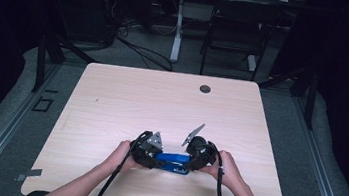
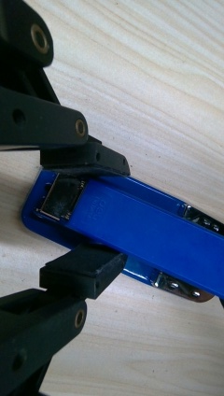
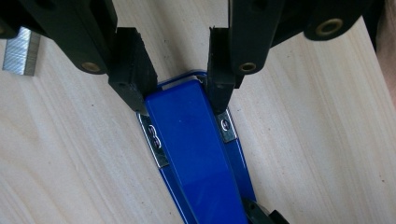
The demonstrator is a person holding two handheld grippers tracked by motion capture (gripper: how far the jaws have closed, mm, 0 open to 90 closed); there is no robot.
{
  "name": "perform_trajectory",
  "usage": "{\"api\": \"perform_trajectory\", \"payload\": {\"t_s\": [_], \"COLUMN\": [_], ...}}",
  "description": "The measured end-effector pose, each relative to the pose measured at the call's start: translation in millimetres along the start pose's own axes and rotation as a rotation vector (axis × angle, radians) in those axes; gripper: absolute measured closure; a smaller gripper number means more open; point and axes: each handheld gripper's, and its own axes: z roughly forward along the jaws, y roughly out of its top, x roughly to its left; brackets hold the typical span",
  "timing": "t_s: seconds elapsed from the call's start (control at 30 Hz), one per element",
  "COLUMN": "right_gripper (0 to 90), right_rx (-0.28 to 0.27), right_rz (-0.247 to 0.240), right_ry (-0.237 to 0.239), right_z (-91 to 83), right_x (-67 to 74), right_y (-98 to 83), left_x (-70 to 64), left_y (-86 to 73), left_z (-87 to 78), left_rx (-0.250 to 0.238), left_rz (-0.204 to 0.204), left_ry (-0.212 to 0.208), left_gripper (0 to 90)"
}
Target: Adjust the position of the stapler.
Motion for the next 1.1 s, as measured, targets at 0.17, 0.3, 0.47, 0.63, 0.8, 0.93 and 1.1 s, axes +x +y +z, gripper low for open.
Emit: {"api": "perform_trajectory", "payload": {"t_s": [0.17, 0.3, 0.47, 0.63, 0.8, 0.93, 1.1], "right_gripper": [63.3, 63.1, 62.4, 62.5, 62.4, 61.1, 46.5], "right_rx": [0.006, 0.005, 0.009, 0.012, 0.019, 0.011, -0.023], "right_rz": [-0.008, -0.007, -0.005, -0.015, -0.010, 0.001, 0.056], "right_ry": [-0.007, -0.005, -0.004, 0.004, 0.015, 0.011, 0.013], "right_z": [-0.6, -1.8, -4.2, -5.0, -5.6, -7.4, -22.0], "right_x": [-1.2, -2.4, -5.2, -6.6, -8.3, -8.0, -12.1], "right_y": [-0.5, -1.4, -3.4, -4.7, -6.6, -7.3, -17.7], "left_x": [-3.3, -5.3, -10.7, -12.6, -13.6, -11.9, -8.5], "left_y": [1.4, 2.0, 5.3, 6.4, 8.1, 8.4, 7.1], "left_z": [0.8, 1.9, 4.0, 5.2, 5.9, 5.8, 6.5], "left_rx": [0.000, -0.007, -0.008, -0.010, -0.005, 0.000, 0.011], "left_rz": [-0.004, -0.008, -0.016, -0.016, -0.008, -0.008, -0.030], "left_ry": [0.007, 0.005, 0.011, 0.015, 0.015, 0.004, -0.006], "left_gripper": [56.1, 57.0, 58.1, 58.2, 58.3, 57.7, 47.1]}}
